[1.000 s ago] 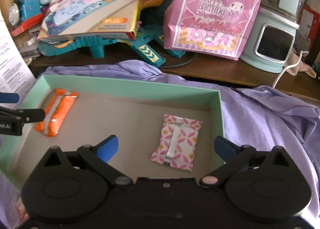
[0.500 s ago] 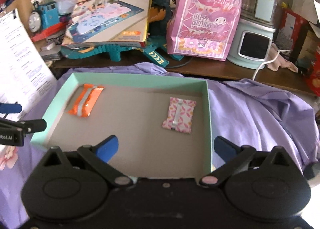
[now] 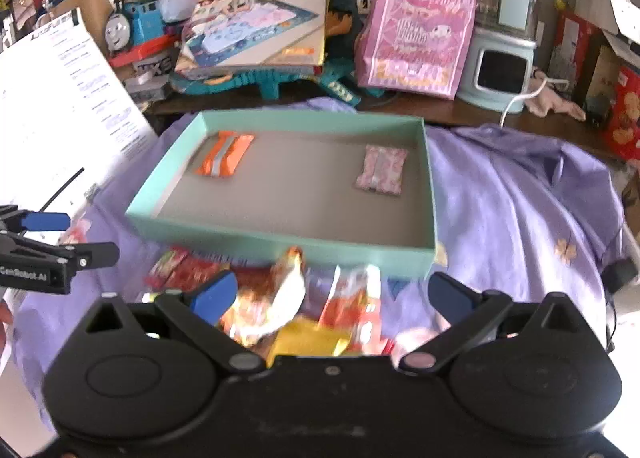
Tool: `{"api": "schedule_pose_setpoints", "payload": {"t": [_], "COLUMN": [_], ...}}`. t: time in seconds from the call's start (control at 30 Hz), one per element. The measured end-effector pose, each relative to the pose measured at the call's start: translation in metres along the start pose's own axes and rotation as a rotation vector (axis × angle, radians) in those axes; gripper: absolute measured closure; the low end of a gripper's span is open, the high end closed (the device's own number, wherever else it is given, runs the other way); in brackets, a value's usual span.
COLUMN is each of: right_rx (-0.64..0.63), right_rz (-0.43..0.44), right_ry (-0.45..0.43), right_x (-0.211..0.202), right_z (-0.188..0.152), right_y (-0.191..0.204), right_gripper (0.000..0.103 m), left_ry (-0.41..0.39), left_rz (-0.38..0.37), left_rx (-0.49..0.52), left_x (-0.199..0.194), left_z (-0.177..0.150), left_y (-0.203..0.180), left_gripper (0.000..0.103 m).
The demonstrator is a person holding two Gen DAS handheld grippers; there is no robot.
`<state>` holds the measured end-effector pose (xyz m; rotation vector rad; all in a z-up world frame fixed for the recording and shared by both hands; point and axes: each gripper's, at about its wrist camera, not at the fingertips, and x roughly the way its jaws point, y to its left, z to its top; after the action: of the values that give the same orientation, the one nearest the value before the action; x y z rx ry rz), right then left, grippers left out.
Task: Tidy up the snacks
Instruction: 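Withdraw both tools from the box back over the snack pile, then grasp yellow WINSUN bar with right tool while left tool grasps yellow-green stick packet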
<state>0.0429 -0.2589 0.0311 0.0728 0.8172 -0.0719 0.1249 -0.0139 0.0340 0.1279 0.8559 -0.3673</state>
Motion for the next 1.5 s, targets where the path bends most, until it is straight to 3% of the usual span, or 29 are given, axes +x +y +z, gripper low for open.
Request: {"api": "schedule_pose_setpoints", "payload": {"t": [0.57,0.93,1.23,1.5], "right_rx": [0.101,0.167,0.201,0.204], "right_rz": [0.019,0.064,0.038,0.028], "right_ry": [0.089,0.138,0.103,0.101], "right_x": [-0.006,0.009,0.016,0.03], "right_z": [-0.087,-0.121,-0.107,-0.094], "right_y": [0.0,0.02,0.018,0.014], "right_gripper": [0.0,0.0,0.001,0.021], "left_ry": [0.08,0.145,0.154,0.099], "left_rz": [-0.026,-0.013,-0.007,-0.046], "left_rx": [0.01,-0.026,-0.039,-0.017], "left_x": [-0.001,0.021,0.03,0.019], "left_z": [-0.084,-0.108,-0.102,-0.086], "left_y": [-0.01,0.003,0.005,-0.004], "left_gripper": [0.0,0.0,0.0,0.0]}}
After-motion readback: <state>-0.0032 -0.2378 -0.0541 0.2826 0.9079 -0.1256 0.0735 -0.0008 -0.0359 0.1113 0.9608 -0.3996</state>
